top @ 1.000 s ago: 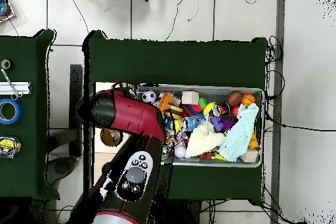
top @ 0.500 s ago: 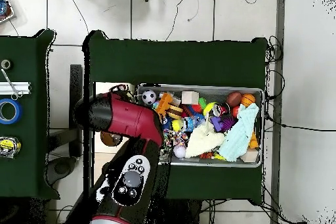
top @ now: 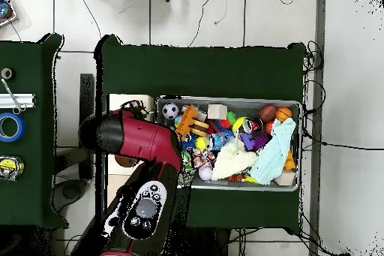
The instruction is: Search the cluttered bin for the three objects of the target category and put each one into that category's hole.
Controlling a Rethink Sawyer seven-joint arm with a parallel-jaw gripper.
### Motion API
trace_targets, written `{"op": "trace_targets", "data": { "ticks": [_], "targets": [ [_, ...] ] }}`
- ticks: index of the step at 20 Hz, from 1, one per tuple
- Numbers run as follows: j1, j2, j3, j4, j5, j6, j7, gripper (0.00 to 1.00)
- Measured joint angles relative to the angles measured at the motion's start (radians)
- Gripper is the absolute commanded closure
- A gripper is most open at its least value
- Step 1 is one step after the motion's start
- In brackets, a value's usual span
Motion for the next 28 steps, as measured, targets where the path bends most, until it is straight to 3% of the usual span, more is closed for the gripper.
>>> {"op": "trace_targets", "data": {
  "ticks": [28],
  "targets": [
    [0.016, -0.002, 0.002, 0.002, 0.000, -0.004, 0.000, 1.00]
  ]
}}
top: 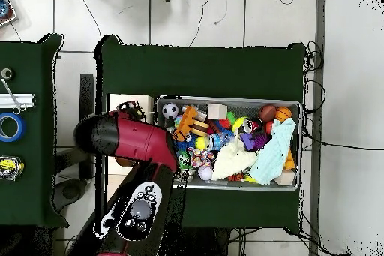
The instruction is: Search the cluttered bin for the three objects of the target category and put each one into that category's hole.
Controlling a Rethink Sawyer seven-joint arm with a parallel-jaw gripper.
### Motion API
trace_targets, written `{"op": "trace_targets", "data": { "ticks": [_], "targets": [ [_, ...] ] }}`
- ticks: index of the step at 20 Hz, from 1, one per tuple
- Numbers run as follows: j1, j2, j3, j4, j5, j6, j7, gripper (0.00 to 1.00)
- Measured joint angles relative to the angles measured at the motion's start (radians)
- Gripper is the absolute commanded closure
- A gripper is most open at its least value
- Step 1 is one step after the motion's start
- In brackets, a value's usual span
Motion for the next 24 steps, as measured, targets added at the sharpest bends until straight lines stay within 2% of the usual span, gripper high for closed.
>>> {"op": "trace_targets", "data": {
  "ticks": [14, 15, 24],
  "targets": [
    [0.005, -0.001, 0.003, 0.000, 0.000, 0.000, 0.000, 1.00],
    [0.005, -0.001, 0.004, -0.001, 0.001, 0.000, 0.000, 0.00],
    [0.007, -0.008, 0.009, 0.001, 0.000, -0.007, 0.000, 0.00]
  ]
}}
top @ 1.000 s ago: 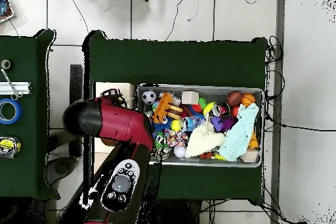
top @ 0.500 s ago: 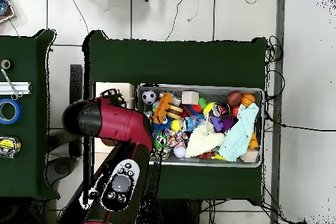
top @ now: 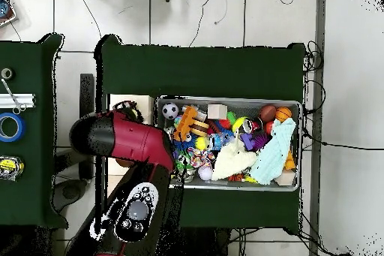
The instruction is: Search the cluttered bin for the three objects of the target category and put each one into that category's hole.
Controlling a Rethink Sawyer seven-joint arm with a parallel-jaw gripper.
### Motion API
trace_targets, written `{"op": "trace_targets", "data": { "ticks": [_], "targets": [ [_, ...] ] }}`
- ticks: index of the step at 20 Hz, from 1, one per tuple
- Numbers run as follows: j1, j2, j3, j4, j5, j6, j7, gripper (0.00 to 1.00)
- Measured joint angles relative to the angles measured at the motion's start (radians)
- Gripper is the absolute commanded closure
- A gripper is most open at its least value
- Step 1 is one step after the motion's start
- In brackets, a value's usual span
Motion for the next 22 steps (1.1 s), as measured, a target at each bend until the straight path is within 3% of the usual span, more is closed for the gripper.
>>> {"op": "trace_targets", "data": {
  "ticks": [10, 15, 16, 20, 22],
  "targets": [
    [0.008, -0.050, 0.000, 0.004, 0.000, 0.113, 0.000, 0.00],
    [0.008, -0.102, -0.001, 0.002, -0.003, 0.261, 0.000, 0.00],
    [0.008, -0.127, -0.001, -0.003, -0.010, 0.341, 0.000, 0.00],
    [0.007, -0.179, -0.001, -0.011, -0.030, 0.483, 0.000, 0.00],
    [0.005, -0.192, -0.001, -0.011, -0.034, 0.504, 0.000, 0.00]
  ]
}}
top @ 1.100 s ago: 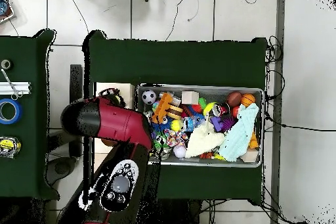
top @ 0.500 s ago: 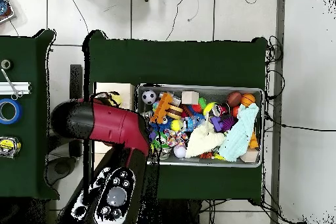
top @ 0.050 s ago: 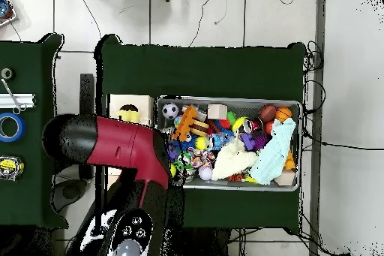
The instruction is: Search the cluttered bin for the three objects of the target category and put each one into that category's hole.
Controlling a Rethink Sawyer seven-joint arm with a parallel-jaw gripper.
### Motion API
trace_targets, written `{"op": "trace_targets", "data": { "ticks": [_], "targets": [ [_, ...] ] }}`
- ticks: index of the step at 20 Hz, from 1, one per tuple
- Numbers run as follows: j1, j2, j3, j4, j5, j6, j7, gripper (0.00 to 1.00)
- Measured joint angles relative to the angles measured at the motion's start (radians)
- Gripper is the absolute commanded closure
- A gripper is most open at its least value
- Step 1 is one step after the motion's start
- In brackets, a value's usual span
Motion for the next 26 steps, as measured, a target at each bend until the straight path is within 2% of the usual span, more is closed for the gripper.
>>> {"op": "trace_targets", "data": {
  "ticks": [7, 14, 15, 21, 26],
  "targets": [
    [-0.021, -0.015, 0.000, -0.006, -0.006, 0.008, 0.000, 0.00],
    [-0.052, 0.027, 0.000, -0.017, -0.016, -0.032, 0.000, 0.00],
    [-0.061, 0.048, 0.000, -0.018, -0.022, -0.079, 0.000, 1.00],
    [-0.069, 0.077, 0.000, -0.020, -0.033, -0.148, 0.000, 1.00],
    [-0.069, 0.100, 0.000, -0.040, -0.034, -0.157, 0.000, 1.00]
  ]
}}
